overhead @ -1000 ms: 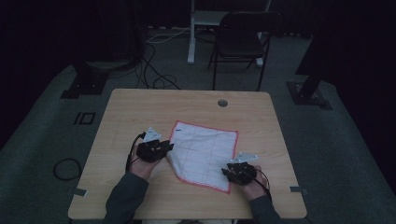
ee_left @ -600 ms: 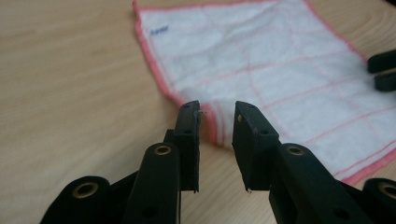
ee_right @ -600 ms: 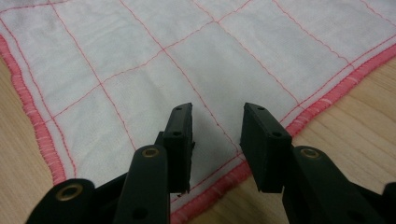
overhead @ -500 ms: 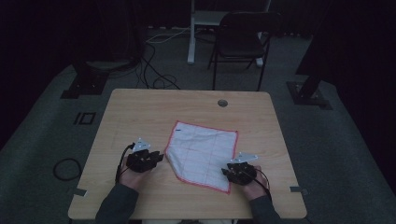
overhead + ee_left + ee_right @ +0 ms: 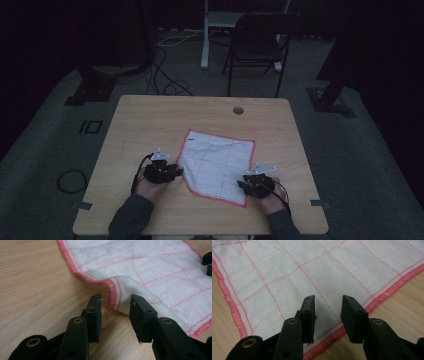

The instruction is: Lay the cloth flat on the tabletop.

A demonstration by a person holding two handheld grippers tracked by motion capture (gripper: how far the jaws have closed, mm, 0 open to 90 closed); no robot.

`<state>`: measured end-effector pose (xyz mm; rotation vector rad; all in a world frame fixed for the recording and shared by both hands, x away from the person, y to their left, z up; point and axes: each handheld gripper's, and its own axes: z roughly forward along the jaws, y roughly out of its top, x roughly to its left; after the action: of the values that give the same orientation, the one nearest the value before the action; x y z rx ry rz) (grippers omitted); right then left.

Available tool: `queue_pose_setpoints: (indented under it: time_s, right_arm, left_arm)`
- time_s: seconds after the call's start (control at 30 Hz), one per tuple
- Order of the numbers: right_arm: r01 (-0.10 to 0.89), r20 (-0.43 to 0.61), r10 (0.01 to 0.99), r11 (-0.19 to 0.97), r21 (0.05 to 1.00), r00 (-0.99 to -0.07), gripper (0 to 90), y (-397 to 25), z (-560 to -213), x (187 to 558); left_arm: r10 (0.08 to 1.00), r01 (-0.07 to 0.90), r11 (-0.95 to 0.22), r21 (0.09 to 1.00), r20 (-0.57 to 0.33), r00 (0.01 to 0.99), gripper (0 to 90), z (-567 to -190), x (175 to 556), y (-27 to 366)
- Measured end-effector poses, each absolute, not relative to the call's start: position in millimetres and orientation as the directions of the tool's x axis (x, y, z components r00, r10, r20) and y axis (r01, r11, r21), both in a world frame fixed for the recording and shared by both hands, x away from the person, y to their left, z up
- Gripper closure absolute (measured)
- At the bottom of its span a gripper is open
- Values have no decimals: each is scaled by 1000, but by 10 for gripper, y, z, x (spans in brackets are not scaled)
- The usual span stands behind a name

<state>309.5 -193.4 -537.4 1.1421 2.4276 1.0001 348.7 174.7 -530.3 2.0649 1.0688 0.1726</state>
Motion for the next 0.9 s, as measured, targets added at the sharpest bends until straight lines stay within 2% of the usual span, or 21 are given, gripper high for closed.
queue_pose_setpoints:
  time_s: [0.1,0.2,0.23,0.53,0.9]
  right_arm:
    - [567,41,759,448,692,-650,640,-1937,-5375,3096]
    - [567,43,758,447,692,-650,641,-1939,-5375,3097]
    - [567,42,759,447,692,-650,641,-1938,-5375,3097]
    - [567,42,759,447,692,-650,641,-1937,-5375,3097]
    - [568,44,760,445,692,-649,641,-1938,-5375,3098]
  left_arm:
    - [730,627,-344,699,-220,647,691,-5303,3479,1713]
    - [726,614,-360,703,-203,657,856,-5256,3440,1705]
    - [724,610,-358,707,-202,659,872,-5230,3425,1708]
    - [718,569,-355,741,-174,674,889,-4976,3307,1726]
    - [705,563,-331,757,-198,681,892,-4844,3261,1674]
